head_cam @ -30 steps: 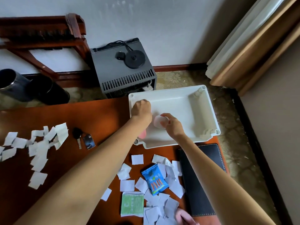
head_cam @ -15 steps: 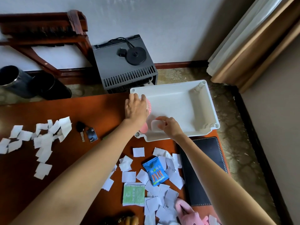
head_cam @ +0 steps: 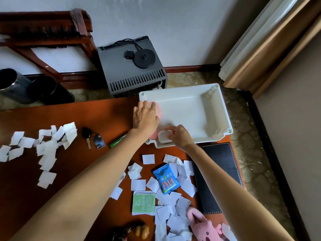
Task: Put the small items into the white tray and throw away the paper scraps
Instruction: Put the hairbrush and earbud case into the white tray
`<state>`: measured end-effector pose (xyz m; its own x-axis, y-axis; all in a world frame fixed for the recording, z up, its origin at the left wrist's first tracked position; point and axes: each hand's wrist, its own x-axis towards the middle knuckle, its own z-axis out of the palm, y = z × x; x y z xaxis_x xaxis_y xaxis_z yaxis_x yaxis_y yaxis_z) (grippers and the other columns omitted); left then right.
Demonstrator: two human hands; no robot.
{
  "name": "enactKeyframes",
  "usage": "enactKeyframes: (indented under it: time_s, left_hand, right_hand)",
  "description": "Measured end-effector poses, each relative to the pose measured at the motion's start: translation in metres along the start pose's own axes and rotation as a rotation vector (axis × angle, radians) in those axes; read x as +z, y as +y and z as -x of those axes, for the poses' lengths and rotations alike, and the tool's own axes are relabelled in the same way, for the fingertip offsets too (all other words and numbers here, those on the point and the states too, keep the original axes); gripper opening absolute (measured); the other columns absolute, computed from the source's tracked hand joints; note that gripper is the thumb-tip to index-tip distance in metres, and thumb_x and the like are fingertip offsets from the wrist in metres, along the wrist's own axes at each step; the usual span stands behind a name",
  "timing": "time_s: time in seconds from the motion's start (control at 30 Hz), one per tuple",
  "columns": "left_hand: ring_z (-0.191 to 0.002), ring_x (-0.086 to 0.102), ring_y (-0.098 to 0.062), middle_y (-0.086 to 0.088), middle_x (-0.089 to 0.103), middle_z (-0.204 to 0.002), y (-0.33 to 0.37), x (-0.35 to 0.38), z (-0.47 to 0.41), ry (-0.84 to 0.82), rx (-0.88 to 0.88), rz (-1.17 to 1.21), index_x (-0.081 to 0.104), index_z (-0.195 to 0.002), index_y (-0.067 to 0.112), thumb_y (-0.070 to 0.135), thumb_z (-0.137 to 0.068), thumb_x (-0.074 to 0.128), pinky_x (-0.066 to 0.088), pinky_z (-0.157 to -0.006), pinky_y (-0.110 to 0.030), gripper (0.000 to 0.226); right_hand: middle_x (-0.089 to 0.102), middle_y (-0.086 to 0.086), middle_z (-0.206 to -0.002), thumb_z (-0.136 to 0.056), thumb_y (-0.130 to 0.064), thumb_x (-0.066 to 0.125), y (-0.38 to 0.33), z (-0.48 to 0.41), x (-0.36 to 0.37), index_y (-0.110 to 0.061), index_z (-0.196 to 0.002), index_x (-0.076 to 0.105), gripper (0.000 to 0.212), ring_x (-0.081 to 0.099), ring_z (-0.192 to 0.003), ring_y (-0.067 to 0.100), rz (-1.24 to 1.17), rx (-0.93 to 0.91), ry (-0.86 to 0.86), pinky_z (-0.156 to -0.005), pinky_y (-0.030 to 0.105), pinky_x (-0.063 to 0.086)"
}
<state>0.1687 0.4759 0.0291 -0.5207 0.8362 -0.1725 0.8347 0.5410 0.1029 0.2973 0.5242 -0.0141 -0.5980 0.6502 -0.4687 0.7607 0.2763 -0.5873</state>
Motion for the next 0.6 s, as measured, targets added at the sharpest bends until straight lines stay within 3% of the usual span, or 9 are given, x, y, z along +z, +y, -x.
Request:
enactKeyframes:
  time_s: [0.3, 0.4, 0.5, 0.6]
  left_hand:
    - [-0.128, 0.037, -0.027, -0.012, 0.042, -0.139, -0.004, -0.011, 0.031, 0.102, -0.039, 0.152, 0.04, -0.139, 0.01, 0.022, -0.095, 0.042, 0.032, -0.105, -0.036, 0.045]
    - [-0.118, 0.045, -0.029, -0.014, 0.05, -0.126, -0.008, -0.01, 0.069, 0.162, -0.081, 0.295, 0.052, -0.126, 0.006, 0.015, -0.093, 0.044, 0.039, -0.098, -0.036, 0.035]
    - [-0.113, 0.049, -0.032, -0.016, 0.052, -0.12, -0.011, 0.002, 0.118, 0.128, -0.156, 0.453, 0.058, -0.116, 0.004, 0.009, -0.091, 0.046, 0.041, -0.092, -0.039, 0.027]
    - [-0.115, 0.049, -0.031, -0.014, 0.05, -0.123, -0.012, 0.019, 0.159, -0.005, -0.251, 0.499, 0.055, -0.12, 0.006, 0.01, -0.093, 0.044, 0.041, -0.09, -0.039, 0.029]
  right_hand:
    - [0.051, 0.017, -0.123, -0.089, -0.006, 0.052, -0.015, 0.033, -0.002, -0.007, -0.125, 0.054, 0.036, 0.056, -0.108, 0.032, 0.008, -0.07, 0.276, -0.09, 0.035, 0.048]
    - [0.055, 0.02, -0.113, -0.086, -0.002, 0.051, -0.023, 0.066, 0.006, -0.002, -0.115, 0.057, 0.03, 0.06, -0.091, 0.037, -0.011, -0.13, 0.418, -0.074, 0.042, 0.052]
    - [0.058, 0.018, -0.106, -0.085, -0.006, 0.054, -0.016, 0.105, 0.034, -0.002, -0.108, 0.055, 0.023, 0.059, -0.087, 0.037, 0.033, -0.15, 0.375, -0.068, 0.042, 0.049]
    - [0.053, 0.014, -0.119, -0.088, -0.02, 0.056, 0.002, 0.13, 0.066, -0.006, -0.115, 0.05, 0.031, 0.056, -0.103, 0.032, 0.127, -0.043, 0.224, -0.077, 0.038, 0.049]
